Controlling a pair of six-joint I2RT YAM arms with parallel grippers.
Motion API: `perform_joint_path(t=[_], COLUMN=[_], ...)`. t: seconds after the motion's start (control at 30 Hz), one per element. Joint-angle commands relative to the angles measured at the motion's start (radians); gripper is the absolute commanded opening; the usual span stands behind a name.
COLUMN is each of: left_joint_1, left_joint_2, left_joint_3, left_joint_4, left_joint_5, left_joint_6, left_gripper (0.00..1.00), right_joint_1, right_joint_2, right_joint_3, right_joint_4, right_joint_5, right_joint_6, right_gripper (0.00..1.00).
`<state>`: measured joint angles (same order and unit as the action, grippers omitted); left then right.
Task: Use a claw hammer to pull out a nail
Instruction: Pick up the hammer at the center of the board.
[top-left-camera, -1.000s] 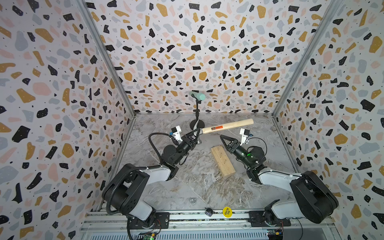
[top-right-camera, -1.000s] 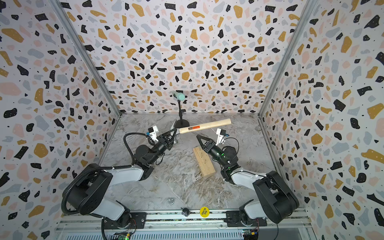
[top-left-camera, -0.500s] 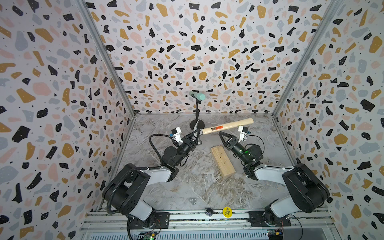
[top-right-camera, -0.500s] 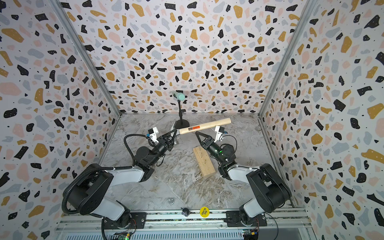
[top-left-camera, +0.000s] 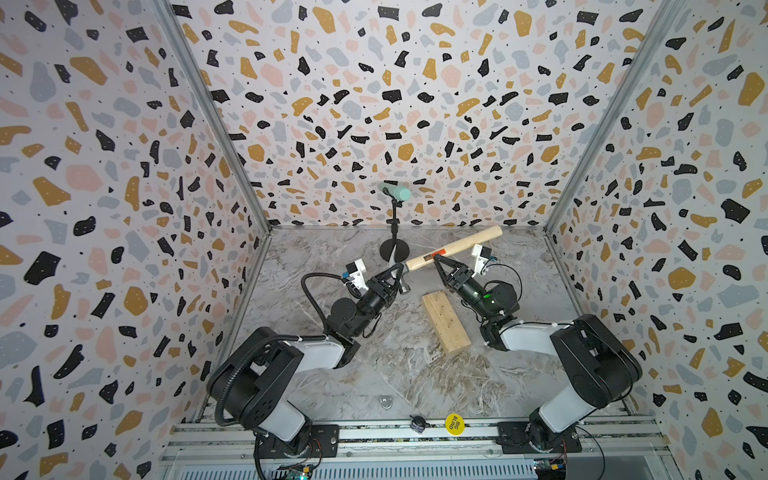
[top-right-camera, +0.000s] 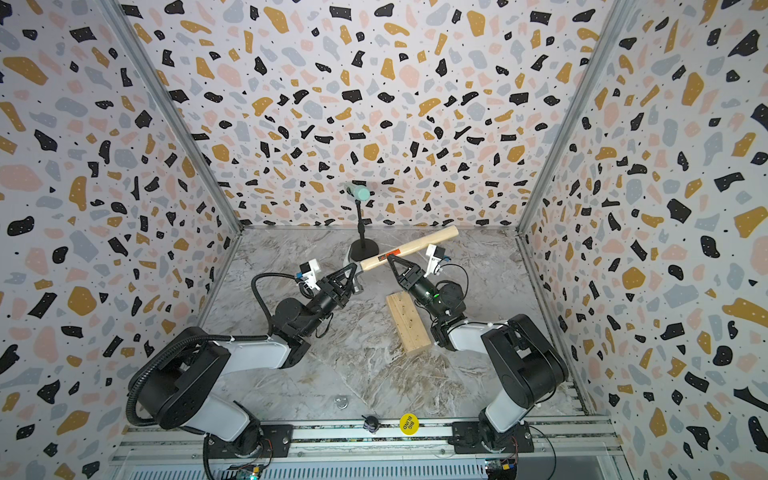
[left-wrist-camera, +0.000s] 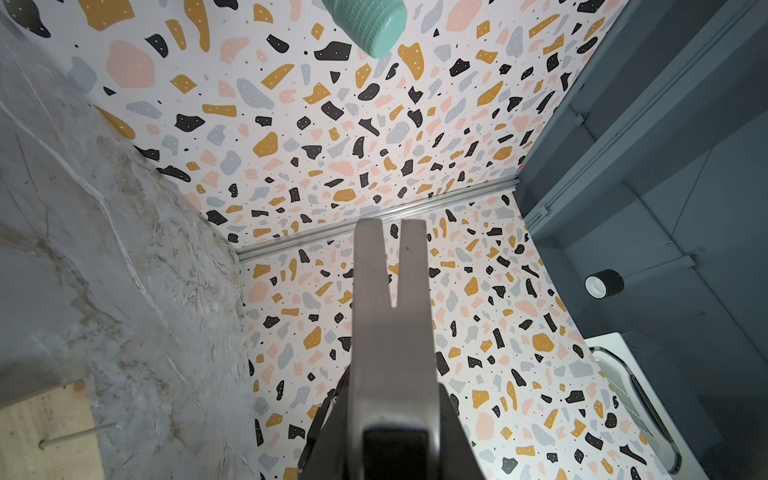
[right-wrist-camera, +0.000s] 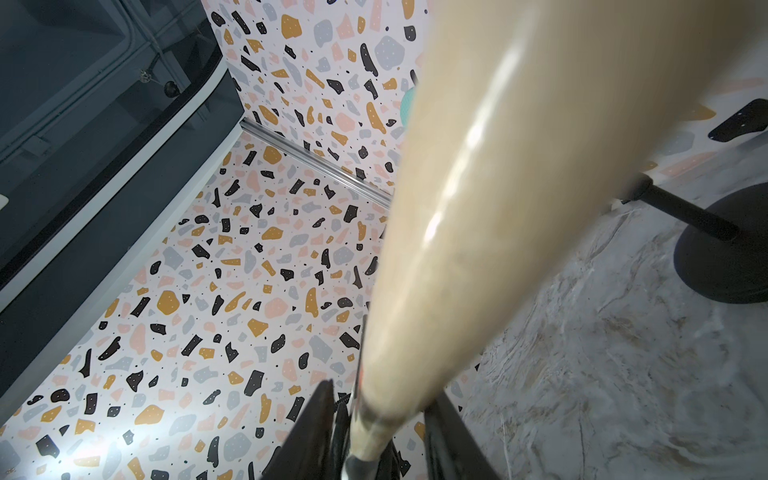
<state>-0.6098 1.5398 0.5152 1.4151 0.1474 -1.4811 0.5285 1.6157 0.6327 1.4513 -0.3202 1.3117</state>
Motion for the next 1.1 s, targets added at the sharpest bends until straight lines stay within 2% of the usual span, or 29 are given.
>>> perform_joint_path(t=[0.0, 1.07], left_joint_1=[-0.021, -0.093], left_joint_2=[-0.024, -0.012], left_joint_3=[0.009, -0.018], left_joint_4=[0.237, 0.189], left_joint_5=[0.024, 0.09], left_joint_6=[-0.005, 0.068], left_gripper=[0.0, 0.0], right_joint_1=[0.005, -0.018], right_joint_2=[0.0, 0.057], right_joint_3=[0.049, 0.162], right_joint_4=[0.067, 0.062], right_joint_5=[-0.013, -0.058], right_joint_6=[0.016, 0.037], right_gripper=[0.36, 0.33])
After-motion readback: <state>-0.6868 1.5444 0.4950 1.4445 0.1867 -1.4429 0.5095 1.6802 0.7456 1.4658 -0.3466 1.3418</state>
